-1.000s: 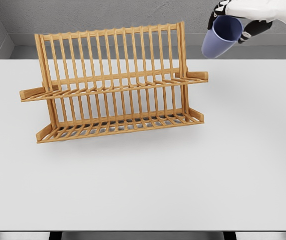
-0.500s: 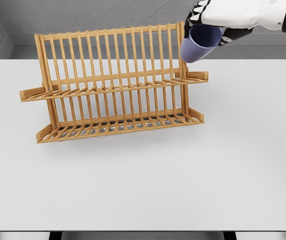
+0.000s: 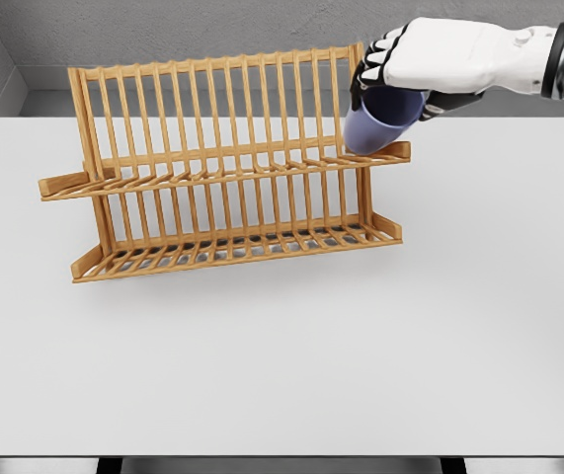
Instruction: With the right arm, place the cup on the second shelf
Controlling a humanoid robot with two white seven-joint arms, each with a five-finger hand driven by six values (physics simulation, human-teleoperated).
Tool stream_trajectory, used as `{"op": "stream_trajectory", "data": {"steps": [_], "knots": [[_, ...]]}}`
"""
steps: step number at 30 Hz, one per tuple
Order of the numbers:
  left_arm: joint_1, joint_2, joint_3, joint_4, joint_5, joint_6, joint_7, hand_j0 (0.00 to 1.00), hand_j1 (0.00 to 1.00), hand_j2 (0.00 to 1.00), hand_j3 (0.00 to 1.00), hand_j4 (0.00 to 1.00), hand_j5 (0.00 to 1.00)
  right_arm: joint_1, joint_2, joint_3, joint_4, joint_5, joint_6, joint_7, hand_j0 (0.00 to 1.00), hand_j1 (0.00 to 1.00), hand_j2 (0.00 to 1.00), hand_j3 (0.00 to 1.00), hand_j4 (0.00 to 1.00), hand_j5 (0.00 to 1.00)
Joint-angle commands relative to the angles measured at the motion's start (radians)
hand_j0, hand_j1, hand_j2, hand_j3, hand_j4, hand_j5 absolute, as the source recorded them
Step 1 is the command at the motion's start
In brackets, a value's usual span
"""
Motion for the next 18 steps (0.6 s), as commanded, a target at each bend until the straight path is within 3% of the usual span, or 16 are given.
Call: {"op": "stream_trajectory", "data": {"steps": [1, 8, 9, 14, 18], "knots": [[0.000, 0.000, 0.000, 0.000, 0.000, 0.000, 0.000, 1.00, 1.00, 1.00, 1.00, 1.00, 1.00, 0.000, -0.003, 0.010, 0.002, -0.002, 0.005, 0.000, 0.59, 0.59, 0.59, 0.59, 0.59, 0.59], [0.000, 0.000, 0.000, 0.000, 0.000, 0.000, 0.000, 1.00, 1.00, 1.00, 1.00, 1.00, 1.00, 0.000, -0.001, 0.038, 0.006, -0.001, 0.009, 0.000, 0.65, 0.65, 0.65, 0.65, 0.65, 0.65], [0.000, 0.000, 0.000, 0.000, 0.000, 0.000, 0.000, 1.00, 1.00, 1.00, 1.00, 1.00, 1.00, 0.000, -0.003, 0.040, 0.006, -0.001, 0.011, 0.000, 1.00, 1.00, 1.00, 1.00, 1.00, 1.00], [0.000, 0.000, 0.000, 0.000, 0.000, 0.000, 0.000, 1.00, 1.00, 1.00, 1.00, 1.00, 1.00, 0.000, -0.012, 0.030, 0.026, -0.001, 0.014, 0.000, 1.00, 1.00, 1.00, 1.00, 1.00, 1.00], [0.000, 0.000, 0.000, 0.000, 0.000, 0.000, 0.000, 1.00, 1.00, 1.00, 1.00, 1.00, 1.00, 0.031, -0.076, -0.183, 0.144, -0.004, 0.006, 0.000, 1.00, 1.00, 1.00, 1.00, 1.00, 1.00]]}}
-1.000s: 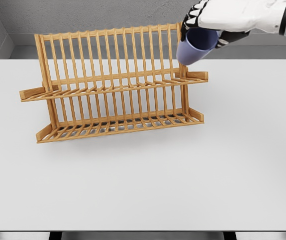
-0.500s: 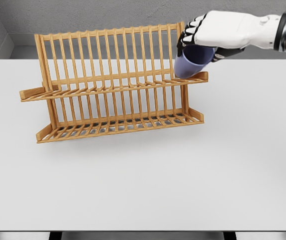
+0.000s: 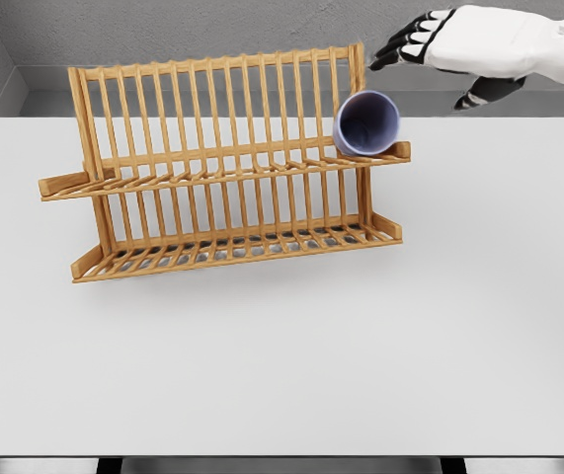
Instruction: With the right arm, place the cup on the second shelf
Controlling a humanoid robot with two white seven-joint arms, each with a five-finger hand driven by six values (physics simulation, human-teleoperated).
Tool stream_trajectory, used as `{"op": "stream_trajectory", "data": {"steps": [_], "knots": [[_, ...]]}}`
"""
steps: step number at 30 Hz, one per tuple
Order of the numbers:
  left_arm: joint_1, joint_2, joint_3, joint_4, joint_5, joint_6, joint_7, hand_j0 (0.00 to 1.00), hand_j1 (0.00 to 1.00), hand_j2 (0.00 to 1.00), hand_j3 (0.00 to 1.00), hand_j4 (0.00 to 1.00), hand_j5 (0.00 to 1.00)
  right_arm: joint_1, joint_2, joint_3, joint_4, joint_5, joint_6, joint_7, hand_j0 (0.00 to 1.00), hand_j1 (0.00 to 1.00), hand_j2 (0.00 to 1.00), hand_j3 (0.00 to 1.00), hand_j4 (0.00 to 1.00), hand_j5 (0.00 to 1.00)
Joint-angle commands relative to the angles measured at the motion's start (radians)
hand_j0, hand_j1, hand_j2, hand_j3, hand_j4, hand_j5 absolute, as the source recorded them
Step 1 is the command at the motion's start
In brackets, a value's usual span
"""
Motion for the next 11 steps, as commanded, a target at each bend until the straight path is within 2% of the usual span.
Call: {"op": "stream_trajectory", "data": {"steps": [1, 3, 4, 5, 7, 8, 9, 11], "knots": [[0.000, 0.000, 0.000, 0.000, 0.000, 0.000, 0.000, 1.00, 1.00, 1.00, 1.00, 1.00, 1.00, 0.006, -0.038, -0.131, 0.083, -0.006, -0.004, -0.001, 1.00, 1.00, 1.00, 1.00, 1.00, 1.00], [0.000, 0.000, 0.000, 0.000, 0.000, 0.000, 0.000, 1.00, 1.00, 1.00, 1.00, 1.00, 1.00, 0.049, -0.058, -0.169, 0.187, -0.005, -0.008, -0.001, 1.00, 1.00, 1.00, 1.00, 1.00, 1.00], [0.000, 0.000, 0.000, 0.000, 0.000, 0.000, 0.000, 1.00, 1.00, 1.00, 1.00, 1.00, 1.00, 0.098, -0.046, -0.177, 0.243, -0.003, -0.017, -0.001, 1.00, 1.00, 1.00, 1.00, 1.00, 1.00], [0.000, 0.000, 0.000, 0.000, 0.000, 0.000, 0.000, 1.00, 1.00, 1.00, 1.00, 1.00, 1.00, 0.150, -0.043, -0.192, 0.247, -0.005, -0.017, -0.001, 1.00, 1.00, 1.00, 1.00, 1.00, 1.00], [0.000, 0.000, 0.000, 0.000, 0.000, 0.000, 0.000, 1.00, 1.00, 1.00, 1.00, 1.00, 1.00, 0.299, -0.018, -0.307, 0.241, -0.005, -0.021, -0.001, 1.00, 1.00, 1.00, 1.00, 1.00, 1.00], [0.000, 0.000, 0.000, 0.000, 0.000, 0.000, 0.000, 1.00, 1.00, 1.00, 1.00, 1.00, 1.00, 0.368, -0.011, -0.364, 0.234, -0.005, -0.050, -0.001, 1.00, 1.00, 1.00, 1.00, 1.00, 1.00], [0.000, 0.000, 0.000, 0.000, 0.000, 0.000, 0.000, 1.00, 1.00, 1.00, 1.00, 1.00, 1.00, 0.419, -0.004, -0.396, 0.238, -0.005, -0.058, -0.001, 1.00, 1.00, 1.00, 1.00, 1.00, 1.00], [0.000, 0.000, 0.000, 0.000, 0.000, 0.000, 0.000, 1.00, 1.00, 1.00, 1.00, 1.00, 1.00, 0.439, 0.002, -0.401, 0.241, -0.005, -0.058, -0.001, 1.00, 1.00, 1.00, 1.00, 1.00, 1.00]]}}
